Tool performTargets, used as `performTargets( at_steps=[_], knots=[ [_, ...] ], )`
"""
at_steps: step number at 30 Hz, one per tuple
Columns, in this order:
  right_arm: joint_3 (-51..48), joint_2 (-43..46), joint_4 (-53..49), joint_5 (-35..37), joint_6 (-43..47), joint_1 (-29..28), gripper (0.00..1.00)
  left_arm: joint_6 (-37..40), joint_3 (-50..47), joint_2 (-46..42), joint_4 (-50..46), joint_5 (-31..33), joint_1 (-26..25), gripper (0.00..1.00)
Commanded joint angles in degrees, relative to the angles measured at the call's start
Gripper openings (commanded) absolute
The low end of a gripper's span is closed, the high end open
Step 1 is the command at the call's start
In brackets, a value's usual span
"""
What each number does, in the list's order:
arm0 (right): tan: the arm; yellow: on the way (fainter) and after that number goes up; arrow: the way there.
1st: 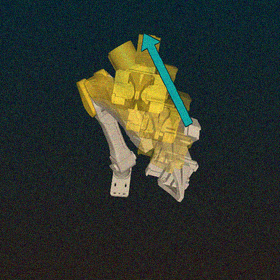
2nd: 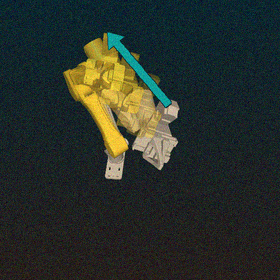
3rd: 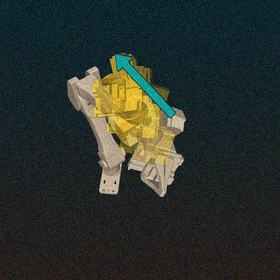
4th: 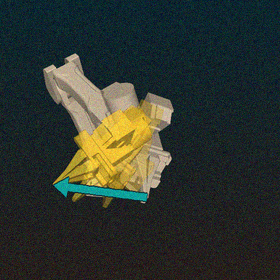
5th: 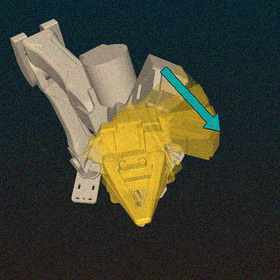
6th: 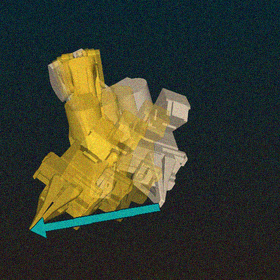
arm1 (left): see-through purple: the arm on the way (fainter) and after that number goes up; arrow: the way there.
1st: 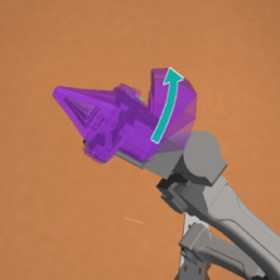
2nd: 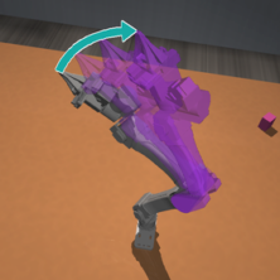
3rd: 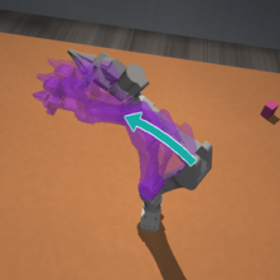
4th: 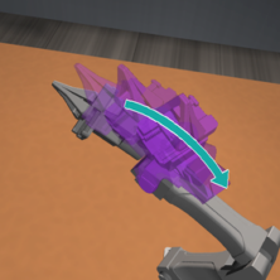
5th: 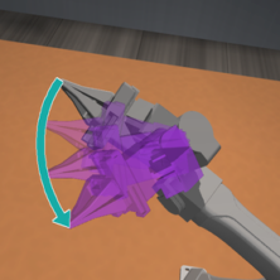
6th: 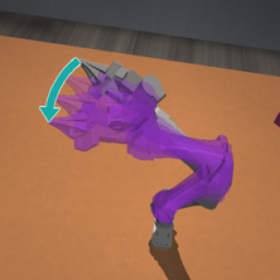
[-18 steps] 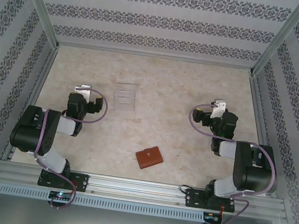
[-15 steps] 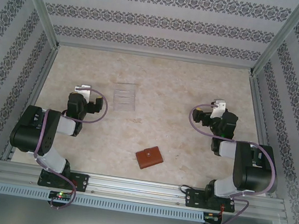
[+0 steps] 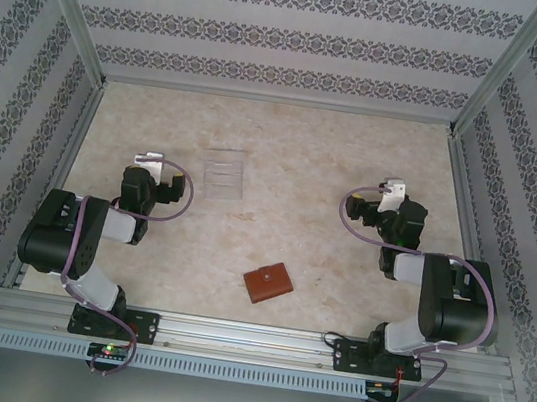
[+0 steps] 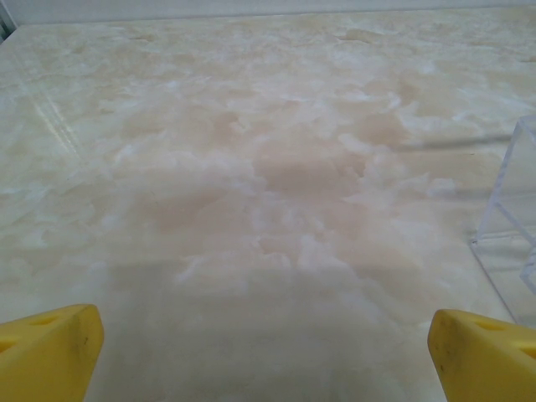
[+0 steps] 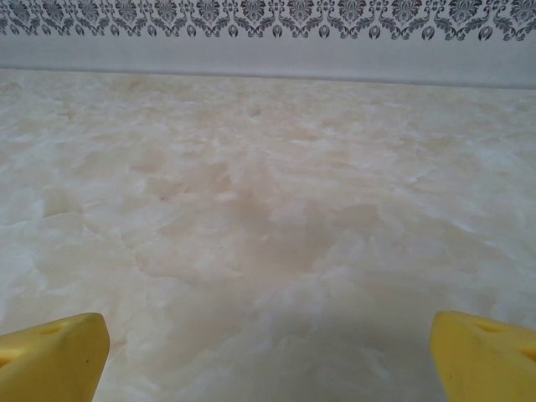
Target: Take the credit cards out of the card holder
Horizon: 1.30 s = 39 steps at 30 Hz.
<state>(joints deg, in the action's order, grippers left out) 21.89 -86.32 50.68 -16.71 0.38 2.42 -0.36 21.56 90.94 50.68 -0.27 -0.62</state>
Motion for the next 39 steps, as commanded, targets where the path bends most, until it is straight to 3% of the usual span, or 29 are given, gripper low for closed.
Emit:
performTargets(
  at_steps=[1, 19, 23, 31, 35, 39],
  knots=[
    [-0.7, -0.1, 2.2, -1.7, 0.9, 0.0, 0.98, 0.7, 0.9, -0.1, 2.2, -1.0, 0.8, 1.00],
    [-0.9, 0.0, 2.4, -1.6, 0.9, 0.0, 0.98, 0.6, 0.9, -0.1, 2.2, -1.0, 0.7, 1.00],
    [0.0, -0.3, 1.0, 7.3, -1.9, -0.1, 0.98, 0.6, 0.9, -0.1, 2.2, -1.1, 0.7, 1.00],
    [0.4, 0.2, -0.2, 10.9, -1.5, -1.5, 0.98, 0.7, 0.9, -0.1, 2.4, -0.8, 0.7, 1.00],
    [3.6, 3.7, -9.3, 16.2, -0.6, -3.5, 0.98, 0.6, 1.3, -2.8, -0.3, 0.1, 0.6, 1.00],
    [9.0, 6.9, -23.1, 20.4, -1.8, -4.9, 0.98, 0.4, 5.0, -7.4, -10.7, 2.6, 0.2, 1.00]
  ],
)
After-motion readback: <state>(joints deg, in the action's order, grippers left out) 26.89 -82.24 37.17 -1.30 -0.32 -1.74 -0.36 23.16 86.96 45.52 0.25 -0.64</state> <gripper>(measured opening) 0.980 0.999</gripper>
